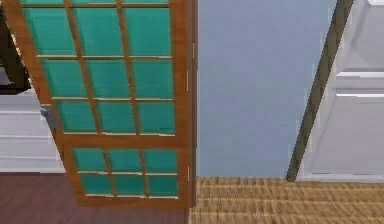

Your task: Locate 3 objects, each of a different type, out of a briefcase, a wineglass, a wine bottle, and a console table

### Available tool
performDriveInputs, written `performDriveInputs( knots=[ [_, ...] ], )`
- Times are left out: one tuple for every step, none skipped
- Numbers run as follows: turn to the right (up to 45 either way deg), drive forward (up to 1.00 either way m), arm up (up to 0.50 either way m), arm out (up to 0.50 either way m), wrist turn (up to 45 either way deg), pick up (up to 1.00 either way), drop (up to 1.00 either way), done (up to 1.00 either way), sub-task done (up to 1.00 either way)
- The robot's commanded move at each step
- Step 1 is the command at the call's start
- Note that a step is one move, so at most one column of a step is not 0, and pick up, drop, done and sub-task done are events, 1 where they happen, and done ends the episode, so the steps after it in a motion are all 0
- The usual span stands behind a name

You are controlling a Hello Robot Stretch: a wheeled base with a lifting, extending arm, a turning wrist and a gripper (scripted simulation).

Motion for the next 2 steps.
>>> performDriveInputs(
  knots=[
    [-45.0, 0.00, 0.00, 0.00, 0.0, 0.00, 0.00, 0.00, 0.00],
    [-39.0, 0.00, 0.00, 0.00, 0.0, 0.00, 0.00, 0.00, 0.00]
  ],
)
